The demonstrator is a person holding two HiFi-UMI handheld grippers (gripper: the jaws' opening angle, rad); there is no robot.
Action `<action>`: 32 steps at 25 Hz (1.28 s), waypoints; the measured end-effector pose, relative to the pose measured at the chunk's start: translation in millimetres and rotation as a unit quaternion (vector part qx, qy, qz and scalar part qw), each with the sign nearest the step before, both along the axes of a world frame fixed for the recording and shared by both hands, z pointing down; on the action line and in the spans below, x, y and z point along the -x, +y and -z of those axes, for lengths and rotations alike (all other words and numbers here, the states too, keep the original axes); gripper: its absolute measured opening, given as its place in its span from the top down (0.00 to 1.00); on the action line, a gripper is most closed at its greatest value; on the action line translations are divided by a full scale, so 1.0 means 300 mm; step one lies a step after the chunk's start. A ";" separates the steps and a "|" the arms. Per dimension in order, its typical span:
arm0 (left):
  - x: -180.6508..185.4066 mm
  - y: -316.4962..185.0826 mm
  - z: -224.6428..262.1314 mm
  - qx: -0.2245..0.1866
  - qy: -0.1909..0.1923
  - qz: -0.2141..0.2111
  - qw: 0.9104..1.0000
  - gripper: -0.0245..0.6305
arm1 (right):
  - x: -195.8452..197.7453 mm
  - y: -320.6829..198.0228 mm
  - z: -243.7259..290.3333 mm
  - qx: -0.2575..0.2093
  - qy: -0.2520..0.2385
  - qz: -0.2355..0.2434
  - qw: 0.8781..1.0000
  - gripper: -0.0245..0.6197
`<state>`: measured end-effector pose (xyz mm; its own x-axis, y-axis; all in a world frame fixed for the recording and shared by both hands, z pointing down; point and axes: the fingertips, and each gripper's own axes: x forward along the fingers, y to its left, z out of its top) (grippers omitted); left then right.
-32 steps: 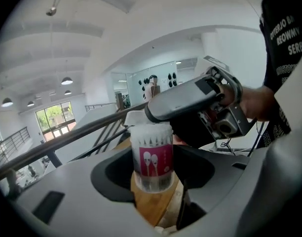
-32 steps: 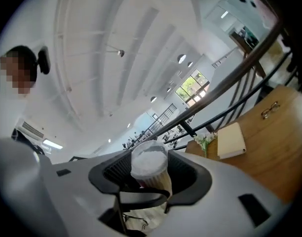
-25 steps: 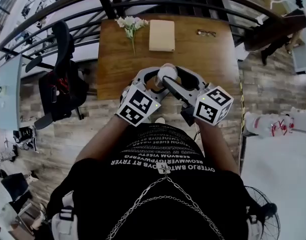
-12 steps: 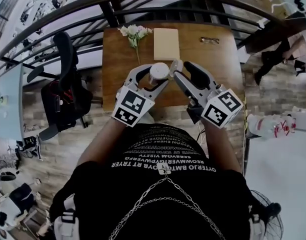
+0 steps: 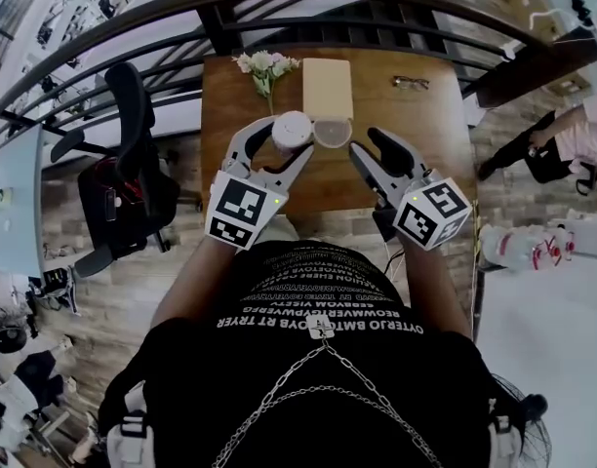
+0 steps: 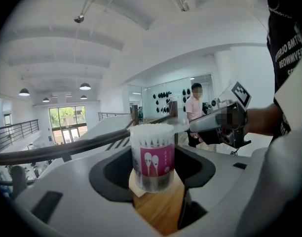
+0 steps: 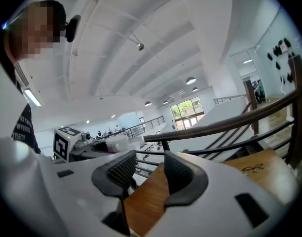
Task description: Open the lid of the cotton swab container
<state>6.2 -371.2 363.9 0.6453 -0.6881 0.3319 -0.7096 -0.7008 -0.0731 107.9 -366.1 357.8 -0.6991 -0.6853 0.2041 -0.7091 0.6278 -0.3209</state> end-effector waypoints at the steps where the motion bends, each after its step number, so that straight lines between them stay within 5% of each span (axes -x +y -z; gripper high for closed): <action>1: 0.013 0.002 0.009 -0.001 0.004 0.006 1.000 0.56 | -0.026 0.003 -0.001 -0.007 0.012 -0.011 1.000 0.69; 6: 0.097 0.023 0.046 -0.007 0.005 0.045 0.999 0.56 | -0.190 0.029 0.025 -0.055 0.065 -0.075 0.994 0.93; 13: 0.200 0.093 0.088 -0.015 0.011 0.095 0.995 0.56 | -0.407 0.094 0.083 -0.109 0.126 -0.151 0.974 0.94; 32: 0.063 0.238 0.071 -0.010 0.007 0.084 0.996 0.56 | -0.407 0.210 0.085 -0.115 0.121 -0.116 0.979 0.94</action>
<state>-12.8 -299.7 342.6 0.5244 -0.7933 0.3094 -0.8182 -0.5700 -0.0748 230.1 -302.9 332.2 -0.4691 -0.8675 0.1658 -0.8792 0.4764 0.0055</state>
